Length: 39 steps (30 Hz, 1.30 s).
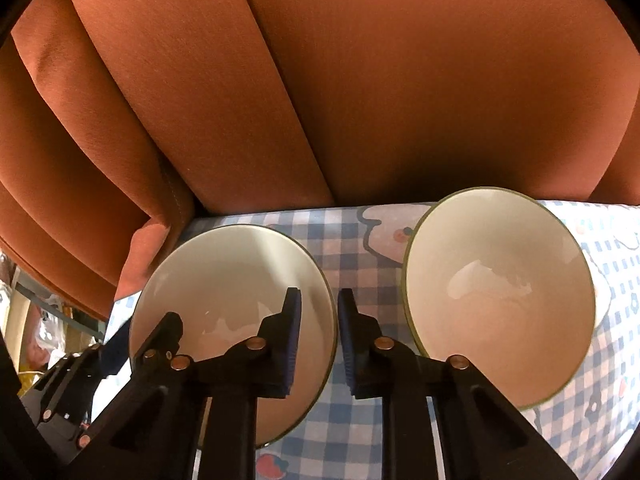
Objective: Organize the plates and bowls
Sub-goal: 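Grasp the rim of another green-rim bowl with both grippers, then carry the green-rim bowl with both grippers toward the plate stack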
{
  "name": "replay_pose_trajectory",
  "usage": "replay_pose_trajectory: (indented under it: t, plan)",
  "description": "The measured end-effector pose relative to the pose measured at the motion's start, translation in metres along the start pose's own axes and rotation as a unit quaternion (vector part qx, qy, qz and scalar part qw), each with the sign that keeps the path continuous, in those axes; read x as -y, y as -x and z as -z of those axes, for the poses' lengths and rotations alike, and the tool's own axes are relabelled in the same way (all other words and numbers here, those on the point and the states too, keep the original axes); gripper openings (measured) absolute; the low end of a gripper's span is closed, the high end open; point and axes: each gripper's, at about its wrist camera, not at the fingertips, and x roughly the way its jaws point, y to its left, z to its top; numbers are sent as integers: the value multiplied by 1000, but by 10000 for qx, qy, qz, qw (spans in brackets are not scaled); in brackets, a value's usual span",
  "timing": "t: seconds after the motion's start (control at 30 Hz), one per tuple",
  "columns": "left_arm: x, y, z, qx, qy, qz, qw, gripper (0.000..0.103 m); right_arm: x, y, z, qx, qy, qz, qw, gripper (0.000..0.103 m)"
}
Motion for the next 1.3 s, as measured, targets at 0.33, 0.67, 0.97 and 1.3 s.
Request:
replay_pose_trajectory:
  t: [0.33,0.67,0.97,1.3]
  plan:
    - [4,5,3,-87,-13,27,10000,16,-1,2,2,-35,7,8,10000,14]
    - [6,24,27,-212,-82,145,9996,17,2,20,19,-153,3,170,9997,14]
    - [3,46,48,-292,-143,322,9990,17,6,45,45,-248,-141,315,9991,14]
    - [-12,102,60,-75,-91,460,9989,17,-8,101,62,-42,-165,402,9990,14]
